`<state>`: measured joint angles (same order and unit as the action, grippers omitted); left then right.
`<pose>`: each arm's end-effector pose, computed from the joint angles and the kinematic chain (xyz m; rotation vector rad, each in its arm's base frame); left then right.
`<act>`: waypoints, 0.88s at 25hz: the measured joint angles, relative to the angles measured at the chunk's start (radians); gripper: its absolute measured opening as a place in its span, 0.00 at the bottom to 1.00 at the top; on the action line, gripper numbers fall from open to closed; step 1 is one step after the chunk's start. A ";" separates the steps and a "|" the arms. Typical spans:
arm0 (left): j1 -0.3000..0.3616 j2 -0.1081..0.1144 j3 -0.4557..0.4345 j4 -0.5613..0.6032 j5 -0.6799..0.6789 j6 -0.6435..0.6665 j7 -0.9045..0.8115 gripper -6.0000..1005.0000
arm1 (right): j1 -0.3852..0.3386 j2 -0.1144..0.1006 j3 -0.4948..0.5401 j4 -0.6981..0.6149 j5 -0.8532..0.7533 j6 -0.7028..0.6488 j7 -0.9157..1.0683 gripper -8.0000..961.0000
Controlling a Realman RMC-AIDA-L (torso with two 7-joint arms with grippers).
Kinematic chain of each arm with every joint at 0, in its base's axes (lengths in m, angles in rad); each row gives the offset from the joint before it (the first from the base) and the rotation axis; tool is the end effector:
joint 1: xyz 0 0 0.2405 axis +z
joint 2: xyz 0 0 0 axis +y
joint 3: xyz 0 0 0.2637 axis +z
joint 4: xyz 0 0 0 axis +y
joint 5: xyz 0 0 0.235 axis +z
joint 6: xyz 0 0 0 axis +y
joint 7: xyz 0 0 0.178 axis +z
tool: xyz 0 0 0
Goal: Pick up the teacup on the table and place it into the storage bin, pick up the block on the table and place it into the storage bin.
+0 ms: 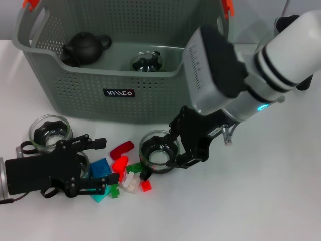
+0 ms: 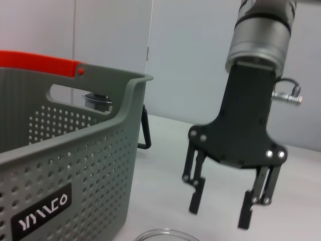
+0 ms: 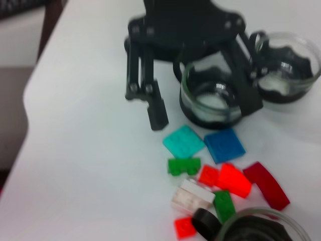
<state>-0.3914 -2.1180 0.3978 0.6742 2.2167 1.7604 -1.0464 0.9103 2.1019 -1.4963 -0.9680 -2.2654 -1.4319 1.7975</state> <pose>-0.3220 0.2904 -0.0246 -2.7069 -0.4467 -0.7076 0.1020 0.3914 -0.1215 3.0772 0.2445 0.3483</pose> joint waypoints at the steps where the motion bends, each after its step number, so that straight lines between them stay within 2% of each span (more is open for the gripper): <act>1: 0.000 0.000 0.000 0.000 0.000 -0.001 0.000 0.90 | 0.005 0.001 -0.016 0.004 -0.006 0.015 0.003 0.58; 6: 0.005 -0.002 0.000 -0.001 -0.008 -0.006 0.001 0.90 | 0.028 0.004 -0.116 0.015 -0.018 0.091 0.020 0.57; 15: 0.007 -0.003 -0.005 -0.007 -0.014 -0.012 0.002 0.90 | 0.036 0.007 -0.193 0.046 -0.019 0.155 0.025 0.57; 22: 0.009 -0.003 -0.028 -0.022 -0.016 -0.015 0.013 0.90 | 0.038 0.008 -0.292 0.073 -0.019 0.235 0.059 0.57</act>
<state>-0.3822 -2.1215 0.3697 0.6522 2.2012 1.7456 -1.0335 0.9479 2.1103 -1.7880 -0.8952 -2.2842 -1.1972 1.8561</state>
